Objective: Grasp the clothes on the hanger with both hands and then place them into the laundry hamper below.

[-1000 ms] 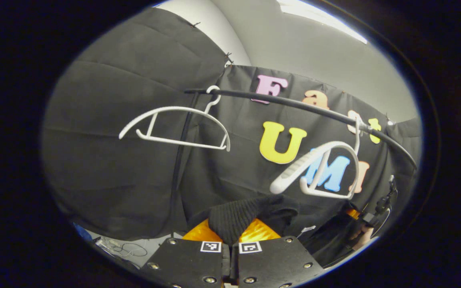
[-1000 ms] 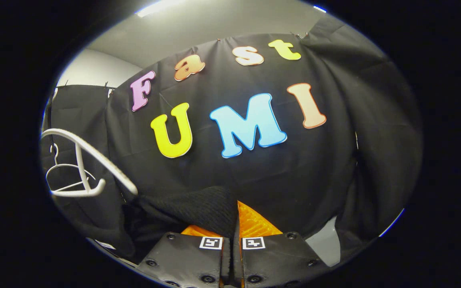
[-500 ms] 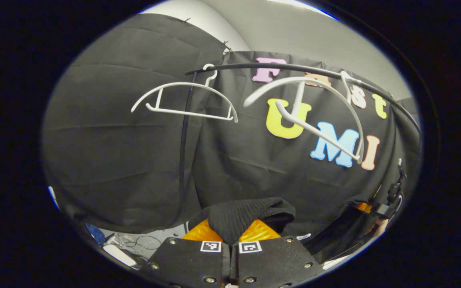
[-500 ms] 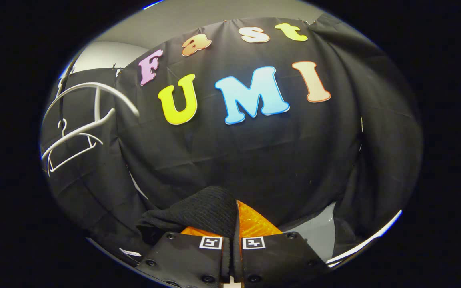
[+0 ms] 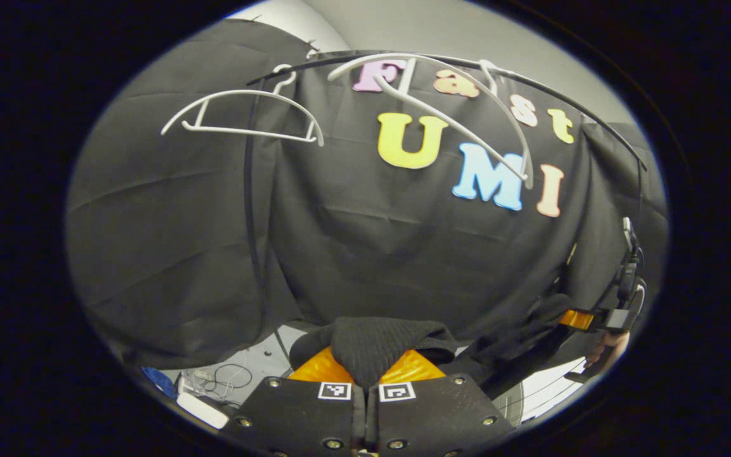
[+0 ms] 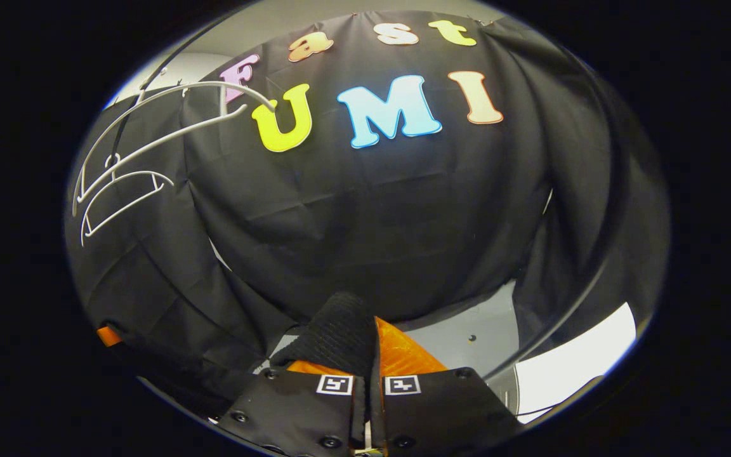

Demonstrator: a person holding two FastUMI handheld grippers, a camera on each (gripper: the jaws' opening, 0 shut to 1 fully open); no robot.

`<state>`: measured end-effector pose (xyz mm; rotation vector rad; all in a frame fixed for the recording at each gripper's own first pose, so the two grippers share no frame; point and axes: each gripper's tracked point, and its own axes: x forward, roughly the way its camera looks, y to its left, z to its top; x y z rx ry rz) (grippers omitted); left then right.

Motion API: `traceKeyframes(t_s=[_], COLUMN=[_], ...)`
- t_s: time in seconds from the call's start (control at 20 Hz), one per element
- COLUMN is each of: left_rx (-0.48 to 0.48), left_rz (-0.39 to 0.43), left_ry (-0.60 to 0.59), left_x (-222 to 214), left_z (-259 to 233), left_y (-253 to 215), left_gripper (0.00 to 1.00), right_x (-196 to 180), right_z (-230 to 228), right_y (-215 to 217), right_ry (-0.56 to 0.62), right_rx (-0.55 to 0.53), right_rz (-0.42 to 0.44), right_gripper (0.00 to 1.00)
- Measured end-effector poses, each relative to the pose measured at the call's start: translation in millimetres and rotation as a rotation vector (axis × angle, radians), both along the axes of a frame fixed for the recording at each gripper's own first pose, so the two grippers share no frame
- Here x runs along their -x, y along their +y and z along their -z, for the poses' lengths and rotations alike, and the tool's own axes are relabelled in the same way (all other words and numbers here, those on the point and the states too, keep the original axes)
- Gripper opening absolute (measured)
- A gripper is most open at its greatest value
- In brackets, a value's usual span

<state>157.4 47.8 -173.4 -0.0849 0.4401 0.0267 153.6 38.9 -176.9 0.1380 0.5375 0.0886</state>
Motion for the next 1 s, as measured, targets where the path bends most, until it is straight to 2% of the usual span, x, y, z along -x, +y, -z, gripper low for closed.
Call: traceKeyframes(t_s=[0.05, 0.15, 0.2, 0.3, 0.35, 0.45, 0.65, 0.85, 1.0], left_rx=[0.005, 0.016, 0.016, 0.014, 0.015, 0.010, -0.008, -0.012, -0.024], left_rz=[0.032, 0.092, 0.118, 0.168, 0.191, 0.231, 0.268, 0.264, 0.284], left_ry=[0.007, 0.035, 0.048, 0.072, 0.078, 0.095, 0.136, 0.203, 0.241], left_x=[4.8, 12.1, 11.7, 12.3, 11.9, 10.8, 4.6, 1.0, 3.9], left_z=[7.4, 23.4, 30.3, 42.1, 45.4, 56.2, 74.1, 106.3, 128.4], left_y=[-0.8, -0.6, 0.3, 2.0, 2.9, 2.9, 7.7, 7.1, 4.4], left_gripper=[0.01, 0.01, 0.01, 0.01, 0.01, 0.01, 0.01, 0.02, 0.01], right_x=[12.9, 36.2, 45.9, 62.6, 70.5, 83.7, 91.5, 99.6, 98.5], right_z=[1.2, 3.7, 6.5, 14.1, 17.1, 23.9, 48.8, 73.7, 92.7], right_y=[6.2, 14.6, 17.8, 25.0, 26.6, 31.5, 45.5, 59.9, 63.7], right_ry=[0.009, 0.012, 0.019, 0.047, 0.054, 0.070, 0.140, 0.212, 0.263], right_rx=[0.000, 0.020, 0.034, 0.036, 0.042, 0.068, 0.081, 0.091, 0.067], right_rz=[0.008, 0.024, 0.030, 0.042, 0.053, 0.058, 0.041, 0.007, 0.021], right_gripper=[0.08, 0.01, 0.04, 0.05, 0.01, 0.04, 0.05, 0.05, 0.05])
